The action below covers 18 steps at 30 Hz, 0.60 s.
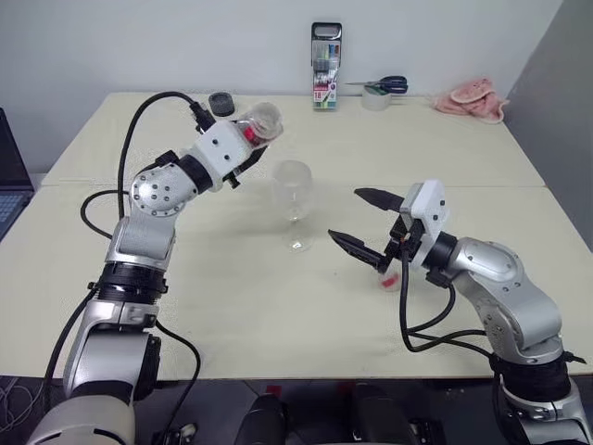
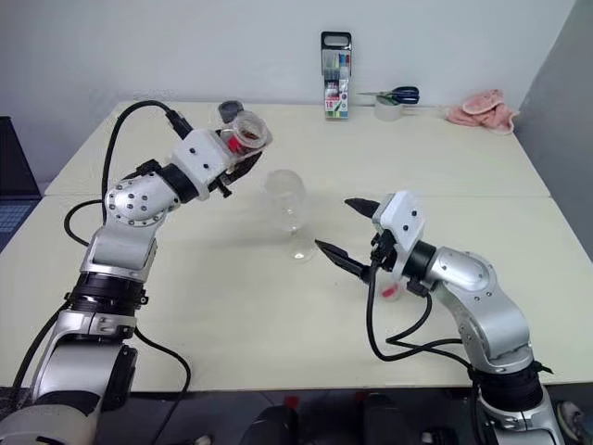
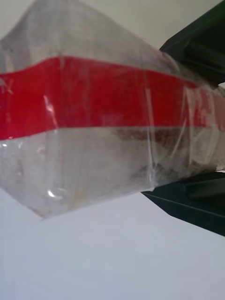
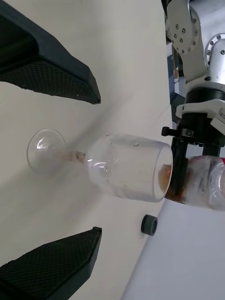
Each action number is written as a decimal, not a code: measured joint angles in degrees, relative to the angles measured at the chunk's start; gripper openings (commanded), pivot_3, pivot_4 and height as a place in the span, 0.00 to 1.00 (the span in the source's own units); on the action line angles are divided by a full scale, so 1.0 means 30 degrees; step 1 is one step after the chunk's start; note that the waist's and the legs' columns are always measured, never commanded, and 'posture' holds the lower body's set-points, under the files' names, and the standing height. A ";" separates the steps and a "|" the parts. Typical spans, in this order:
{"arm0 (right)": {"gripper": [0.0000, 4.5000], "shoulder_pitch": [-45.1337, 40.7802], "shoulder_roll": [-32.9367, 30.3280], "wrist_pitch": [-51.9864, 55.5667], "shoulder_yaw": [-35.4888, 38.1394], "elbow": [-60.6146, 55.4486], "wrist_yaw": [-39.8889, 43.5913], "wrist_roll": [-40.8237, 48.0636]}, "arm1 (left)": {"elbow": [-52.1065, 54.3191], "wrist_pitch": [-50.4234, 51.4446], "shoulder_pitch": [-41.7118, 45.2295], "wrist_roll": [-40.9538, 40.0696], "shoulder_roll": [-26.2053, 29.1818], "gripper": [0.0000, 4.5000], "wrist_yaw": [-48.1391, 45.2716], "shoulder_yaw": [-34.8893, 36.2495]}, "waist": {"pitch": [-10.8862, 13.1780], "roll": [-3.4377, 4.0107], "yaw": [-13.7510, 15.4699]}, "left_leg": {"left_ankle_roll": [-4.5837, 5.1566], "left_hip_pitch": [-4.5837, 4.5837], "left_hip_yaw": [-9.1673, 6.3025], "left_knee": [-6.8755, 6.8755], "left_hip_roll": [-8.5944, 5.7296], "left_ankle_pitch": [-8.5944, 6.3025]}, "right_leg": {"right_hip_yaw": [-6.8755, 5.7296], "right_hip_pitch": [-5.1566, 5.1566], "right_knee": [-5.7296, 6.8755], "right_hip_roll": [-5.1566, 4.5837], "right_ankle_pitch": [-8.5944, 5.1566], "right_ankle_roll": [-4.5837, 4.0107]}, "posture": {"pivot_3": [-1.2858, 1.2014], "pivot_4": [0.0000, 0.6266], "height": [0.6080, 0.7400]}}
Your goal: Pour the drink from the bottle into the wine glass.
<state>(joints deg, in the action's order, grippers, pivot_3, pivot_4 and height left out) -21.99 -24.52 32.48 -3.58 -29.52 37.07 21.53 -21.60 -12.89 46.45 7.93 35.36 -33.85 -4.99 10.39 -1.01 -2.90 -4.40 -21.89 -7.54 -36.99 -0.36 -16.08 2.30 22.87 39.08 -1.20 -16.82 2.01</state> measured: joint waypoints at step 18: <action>1.00 -0.0911 -0.0717 0.2483 0.0412 -0.0676 -0.0686 0.2000 | -0.4942 -0.7630 0.2416 0.4153 0.1699 0.39 0.1917 -0.1280 | 0.0000 0.0000 -0.0046 | 0.0004 -0.0145 -0.0006 -0.0025 -0.0021 0.0003 | -0.0014 0.0117 0.0018 -0.0015 0.0002 -0.0002 | 0.52 0.24 1.00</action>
<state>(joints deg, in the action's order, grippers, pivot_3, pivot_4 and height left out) -24.73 -26.67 39.92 -2.34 -31.55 35.02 27.53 -36.43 -35.78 53.70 20.39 40.46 -28.10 -8.83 10.39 -1.02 -3.03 -4.38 -22.32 -7.56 -37.06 -0.42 -16.07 2.26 23.22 39.14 -1.24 -16.81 2.01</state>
